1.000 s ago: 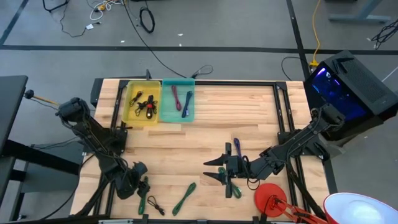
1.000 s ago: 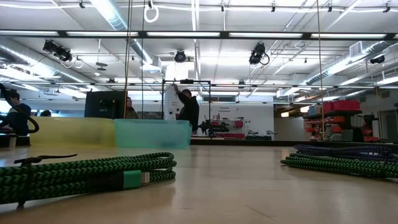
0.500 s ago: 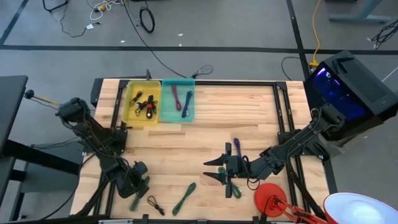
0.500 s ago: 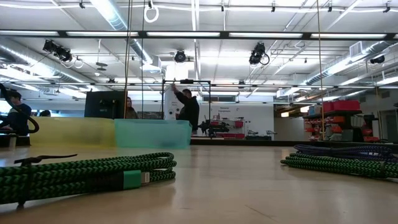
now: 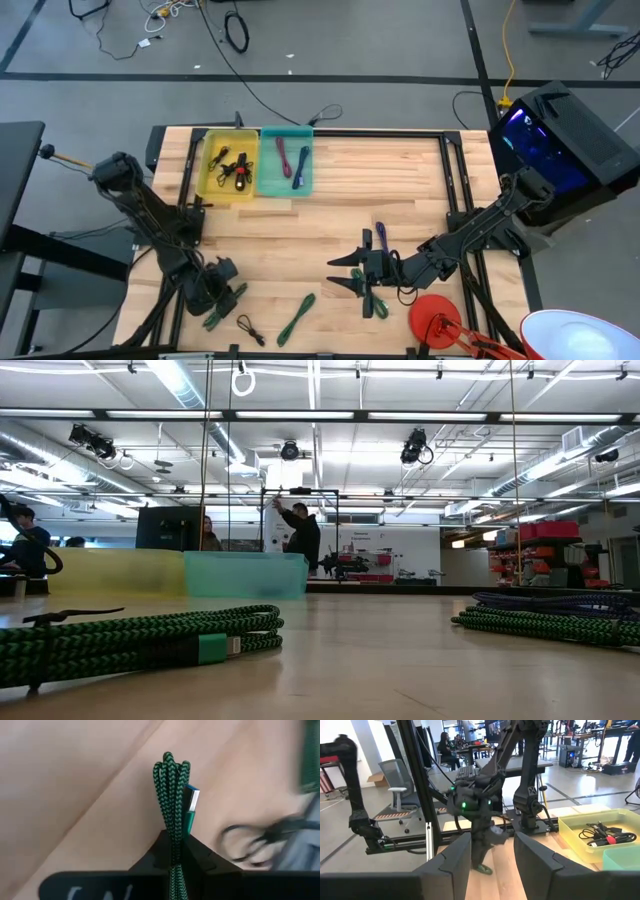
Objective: Pick & Place USB Port
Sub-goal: Put the green charger cable into the green bin
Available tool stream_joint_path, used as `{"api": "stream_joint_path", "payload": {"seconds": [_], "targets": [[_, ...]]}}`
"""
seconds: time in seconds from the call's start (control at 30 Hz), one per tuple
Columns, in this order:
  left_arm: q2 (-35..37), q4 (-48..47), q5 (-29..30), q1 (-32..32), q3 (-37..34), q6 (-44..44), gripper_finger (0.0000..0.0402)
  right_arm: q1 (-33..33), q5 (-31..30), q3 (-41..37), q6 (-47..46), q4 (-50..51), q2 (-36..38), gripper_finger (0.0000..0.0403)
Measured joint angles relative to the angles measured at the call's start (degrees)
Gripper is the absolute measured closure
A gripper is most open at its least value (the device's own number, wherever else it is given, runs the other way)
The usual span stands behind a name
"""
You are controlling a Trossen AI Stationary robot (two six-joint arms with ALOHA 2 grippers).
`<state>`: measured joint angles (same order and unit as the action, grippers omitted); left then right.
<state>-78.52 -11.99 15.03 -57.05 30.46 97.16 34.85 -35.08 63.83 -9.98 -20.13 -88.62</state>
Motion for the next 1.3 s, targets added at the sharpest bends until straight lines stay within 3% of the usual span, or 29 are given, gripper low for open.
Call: {"api": "stream_joint_path", "payload": {"seconds": [0.4,0.53,0.7,0.93,1.3], "targets": [[17.02,-6.55,19.36,2.94,0.23,-13.99,0.0381,-0.04,-0.01,0.00,0.00,-0.07,0.00,0.0253],[23.01,-8.83,23.84,8.35,0.30,-23.15,0.0382,-0.04,-0.03,0.00,0.00,-0.38,0.00,0.0253],[29.25,-13.50,26.98,19.57,0.33,-32.98,0.0382,-0.15,-0.01,0.00,-0.01,-0.64,0.00,0.0253],[34.34,-5.45,24.15,36.42,0.35,-55.05,0.0382,-0.15,-0.01,0.00,0.57,-0.85,-0.02,0.0253],[33.91,1.92,4.43,64.70,-0.05,-71.88,0.0382,-0.50,0.08,0.00,2.34,-1.76,-0.02,0.0253]]}}
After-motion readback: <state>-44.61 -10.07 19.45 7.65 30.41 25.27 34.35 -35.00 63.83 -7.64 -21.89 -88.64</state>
